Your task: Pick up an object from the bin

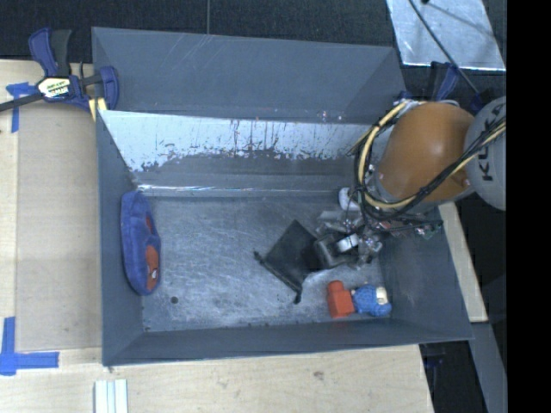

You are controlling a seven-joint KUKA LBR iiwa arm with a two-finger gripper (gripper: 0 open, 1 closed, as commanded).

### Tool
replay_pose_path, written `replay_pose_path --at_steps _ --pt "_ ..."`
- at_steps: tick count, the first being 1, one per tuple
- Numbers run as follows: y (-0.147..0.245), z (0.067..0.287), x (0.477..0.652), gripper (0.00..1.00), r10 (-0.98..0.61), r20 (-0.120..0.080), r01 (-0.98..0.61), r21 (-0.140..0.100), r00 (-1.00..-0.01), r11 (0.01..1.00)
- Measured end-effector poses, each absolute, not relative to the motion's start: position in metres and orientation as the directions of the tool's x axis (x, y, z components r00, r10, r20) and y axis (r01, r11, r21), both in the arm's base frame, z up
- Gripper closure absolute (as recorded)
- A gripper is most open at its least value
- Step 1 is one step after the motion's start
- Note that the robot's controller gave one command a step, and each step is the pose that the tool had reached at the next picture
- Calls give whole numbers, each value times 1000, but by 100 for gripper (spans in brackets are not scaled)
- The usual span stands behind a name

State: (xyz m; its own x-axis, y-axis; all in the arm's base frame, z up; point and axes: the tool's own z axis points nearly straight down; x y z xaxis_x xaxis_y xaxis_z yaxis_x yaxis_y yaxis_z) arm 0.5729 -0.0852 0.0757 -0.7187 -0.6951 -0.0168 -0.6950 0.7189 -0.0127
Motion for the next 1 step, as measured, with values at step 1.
replay_pose_path --at_steps 1 --pt "-88 231 581 100 -753 -5 -753 -6 -658 658"
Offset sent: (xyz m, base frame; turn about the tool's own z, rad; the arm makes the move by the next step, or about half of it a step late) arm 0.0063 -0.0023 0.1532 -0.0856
